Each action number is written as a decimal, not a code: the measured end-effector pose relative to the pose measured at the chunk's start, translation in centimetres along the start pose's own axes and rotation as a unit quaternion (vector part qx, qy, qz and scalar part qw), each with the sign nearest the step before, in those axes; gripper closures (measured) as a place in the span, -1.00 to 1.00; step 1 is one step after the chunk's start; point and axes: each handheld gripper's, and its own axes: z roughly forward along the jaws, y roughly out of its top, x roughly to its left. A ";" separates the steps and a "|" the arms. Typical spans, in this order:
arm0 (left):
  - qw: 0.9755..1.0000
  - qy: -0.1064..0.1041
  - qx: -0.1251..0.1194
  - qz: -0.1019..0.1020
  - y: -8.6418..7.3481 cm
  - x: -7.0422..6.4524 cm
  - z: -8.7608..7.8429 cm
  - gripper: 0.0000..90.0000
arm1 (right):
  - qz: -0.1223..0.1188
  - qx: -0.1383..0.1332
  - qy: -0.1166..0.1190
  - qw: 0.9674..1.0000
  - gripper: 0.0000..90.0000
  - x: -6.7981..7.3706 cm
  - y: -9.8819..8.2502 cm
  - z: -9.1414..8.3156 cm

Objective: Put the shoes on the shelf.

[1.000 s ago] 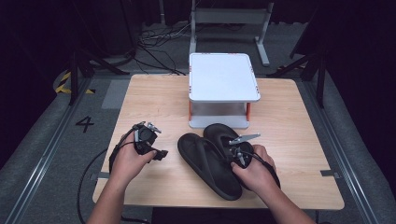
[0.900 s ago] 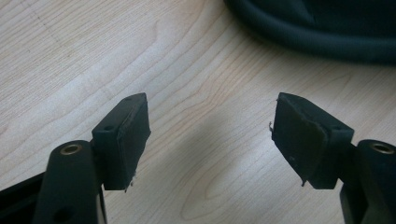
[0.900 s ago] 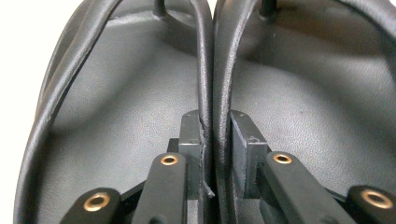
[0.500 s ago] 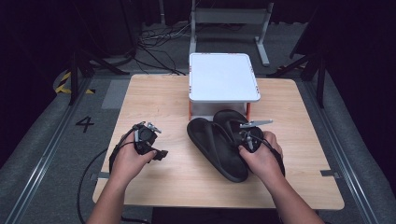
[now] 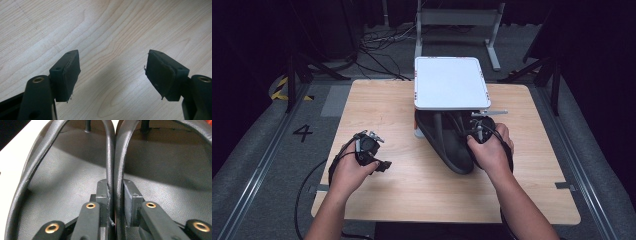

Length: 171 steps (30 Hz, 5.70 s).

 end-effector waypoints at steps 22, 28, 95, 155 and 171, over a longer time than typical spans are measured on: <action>1.000 -0.005 0.008 -0.004 -0.2 0.4 0.2 -0.37 | 0.049 -0.021 -0.044 0.998 0.72 -0.5 3.5 4.4; 1.000 -0.006 0.005 0.001 -0.1 0.4 0.2 -0.37 | 0.043 -0.024 -0.057 0.997 0.69 -0.6 3.6 6.0; 0.990 -0.093 0.064 0.089 8.8 -11.7 9.1 0.78 | -0.068 0.123 0.039 0.989 0.85 -3.4 -7.9 0.6; 0.994 -0.095 0.043 0.020 14.1 -6.5 11.4 0.71 | 0.012 0.155 -0.027 0.988 0.90 -5.6 -1.3 6.9; 0.997 -0.075 -0.004 0.008 11.2 -6.3 6.3 0.46 | -0.025 0.146 0.019 0.989 1.00 -3.3 -0.9 7.0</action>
